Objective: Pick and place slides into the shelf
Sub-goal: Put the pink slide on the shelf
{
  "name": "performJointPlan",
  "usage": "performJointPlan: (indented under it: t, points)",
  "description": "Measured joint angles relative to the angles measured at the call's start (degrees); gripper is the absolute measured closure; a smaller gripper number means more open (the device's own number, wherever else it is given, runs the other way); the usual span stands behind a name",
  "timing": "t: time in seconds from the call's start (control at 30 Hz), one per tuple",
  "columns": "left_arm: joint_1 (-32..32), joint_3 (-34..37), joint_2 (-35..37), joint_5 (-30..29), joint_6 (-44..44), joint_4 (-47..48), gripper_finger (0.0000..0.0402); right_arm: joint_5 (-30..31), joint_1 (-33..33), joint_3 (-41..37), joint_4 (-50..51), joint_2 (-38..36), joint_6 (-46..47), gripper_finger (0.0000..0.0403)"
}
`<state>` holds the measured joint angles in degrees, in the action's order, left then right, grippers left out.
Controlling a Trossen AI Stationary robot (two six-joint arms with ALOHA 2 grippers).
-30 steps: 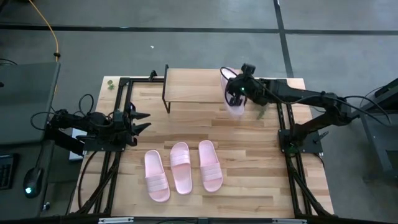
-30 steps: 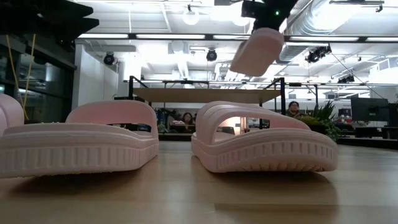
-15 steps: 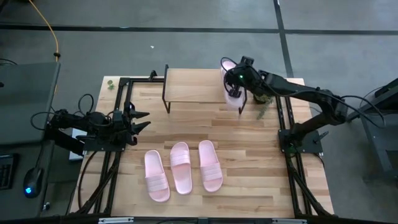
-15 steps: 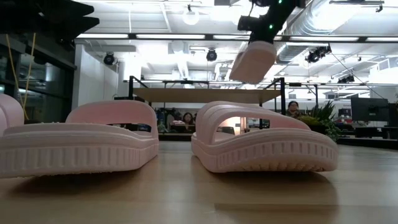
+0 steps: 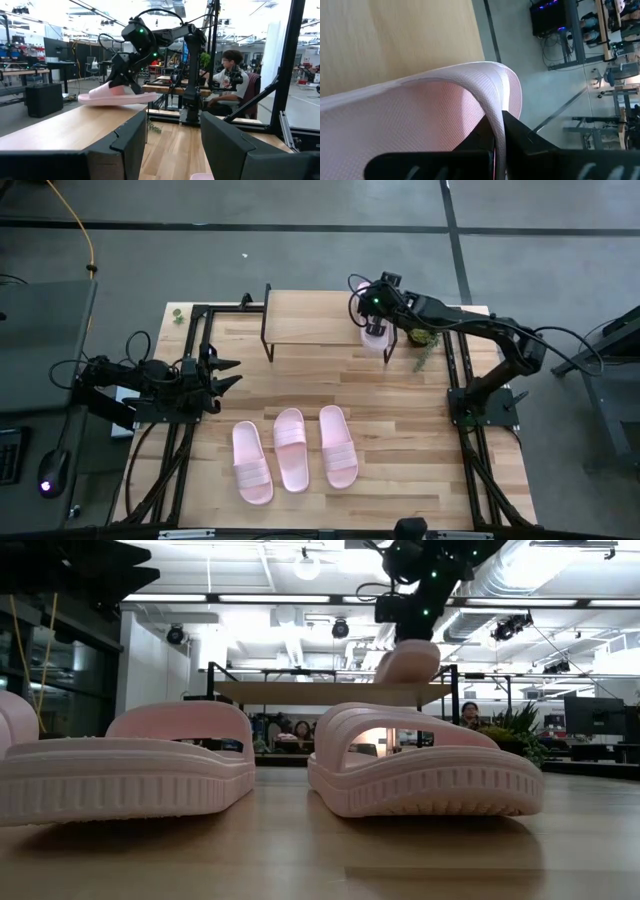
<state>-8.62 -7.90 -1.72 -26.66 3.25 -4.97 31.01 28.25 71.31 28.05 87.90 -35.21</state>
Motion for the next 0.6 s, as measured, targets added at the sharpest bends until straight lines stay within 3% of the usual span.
performJointPlan:
  t: [0.6]
  points:
    - [0.0,0.0,0.0,0.0,0.0,0.0,0.0232,0.3,0.3,0.1,3.7,-0.1,-0.8,0.0402]
